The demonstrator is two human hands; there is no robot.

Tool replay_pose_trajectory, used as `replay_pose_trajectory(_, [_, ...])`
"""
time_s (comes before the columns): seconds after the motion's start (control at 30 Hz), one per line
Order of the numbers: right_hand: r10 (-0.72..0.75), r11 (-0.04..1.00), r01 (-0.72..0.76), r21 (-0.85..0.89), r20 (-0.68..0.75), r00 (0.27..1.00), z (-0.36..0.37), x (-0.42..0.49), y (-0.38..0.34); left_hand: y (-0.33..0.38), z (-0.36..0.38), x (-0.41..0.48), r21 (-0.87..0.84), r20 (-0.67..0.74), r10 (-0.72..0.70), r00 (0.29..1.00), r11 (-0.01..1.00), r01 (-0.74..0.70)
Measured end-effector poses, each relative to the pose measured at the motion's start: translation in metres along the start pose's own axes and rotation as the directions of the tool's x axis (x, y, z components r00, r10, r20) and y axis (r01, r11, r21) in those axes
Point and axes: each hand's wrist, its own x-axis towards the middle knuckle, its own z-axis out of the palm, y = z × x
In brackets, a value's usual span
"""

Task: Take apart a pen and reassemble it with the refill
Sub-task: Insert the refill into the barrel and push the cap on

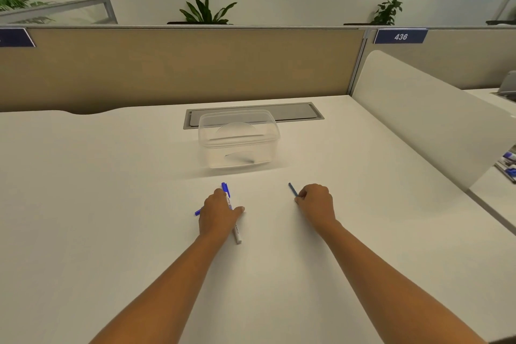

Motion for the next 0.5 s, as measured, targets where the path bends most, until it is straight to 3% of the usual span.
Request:
replay_pose_trajectory(0.2, [0.083, 0.996, -0.086, 0.028, 0.098, 0.992, -0.006, -0.001, -0.008, 0.002, -0.003, 0.001, 0.030, 0.006, -0.014, 1.000, 0.999, 0.014])
replay_pose_trajectory(0.37, [0.136, 0.935, -0.195, 0.297, 0.207, 0.969, -0.003, -0.007, -0.017, 0.003, -0.008, 0.003, 0.030, 0.053, -0.041, 0.998, 0.999, 0.040])
replay_pose_trajectory(0.5, [0.066, 0.884, -0.174, 0.434, 0.254, 0.965, -0.002, -0.011, -0.027, 0.006, -0.010, 0.004, 0.007, 0.055, -0.042, 0.998, 0.999, 0.041])
